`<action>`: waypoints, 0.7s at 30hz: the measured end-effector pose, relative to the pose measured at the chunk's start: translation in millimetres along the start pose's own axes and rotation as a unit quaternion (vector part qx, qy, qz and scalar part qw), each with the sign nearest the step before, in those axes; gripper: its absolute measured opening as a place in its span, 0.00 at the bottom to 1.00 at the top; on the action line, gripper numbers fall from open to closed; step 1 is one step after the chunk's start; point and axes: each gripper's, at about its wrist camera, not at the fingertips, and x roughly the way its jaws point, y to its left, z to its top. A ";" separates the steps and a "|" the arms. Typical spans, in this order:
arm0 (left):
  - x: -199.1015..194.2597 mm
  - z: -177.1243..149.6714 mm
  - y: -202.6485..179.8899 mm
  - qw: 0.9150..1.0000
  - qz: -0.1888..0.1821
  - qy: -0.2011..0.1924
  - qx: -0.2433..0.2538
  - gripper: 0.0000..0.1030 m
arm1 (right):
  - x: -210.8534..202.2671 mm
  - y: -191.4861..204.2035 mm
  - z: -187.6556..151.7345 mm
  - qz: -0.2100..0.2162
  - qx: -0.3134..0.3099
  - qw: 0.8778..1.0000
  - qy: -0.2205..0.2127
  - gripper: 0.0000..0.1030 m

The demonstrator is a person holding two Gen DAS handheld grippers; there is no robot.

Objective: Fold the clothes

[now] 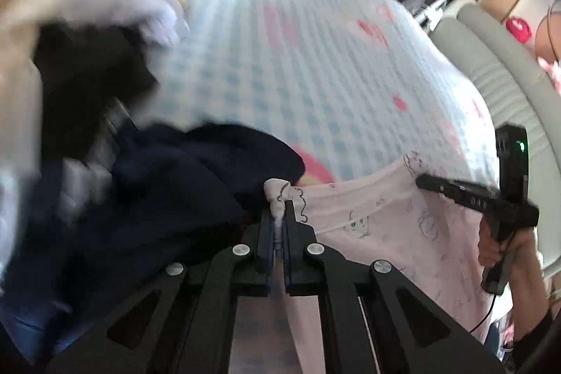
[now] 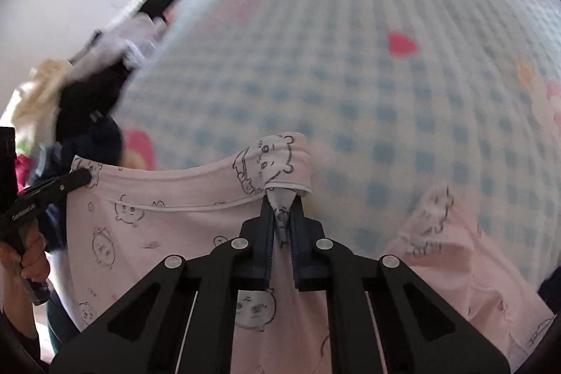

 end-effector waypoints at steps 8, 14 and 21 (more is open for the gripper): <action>46.5 -1.2 16.3 0.994 0.074 0.079 0.023 0.09 | 45.3 -10.5 6.4 -0.029 0.043 0.998 0.030 0.16; -35.3 -31.9 -29.6 0.997 0.054 -0.006 0.051 0.44 | -59.9 -1.2 -11.4 0.007 0.060 0.996 -0.067 0.33; -59.0 -115.5 -77.9 0.997 -0.008 0.001 0.078 0.36 | -121.0 42.1 -127.3 0.019 0.063 0.997 -0.051 0.33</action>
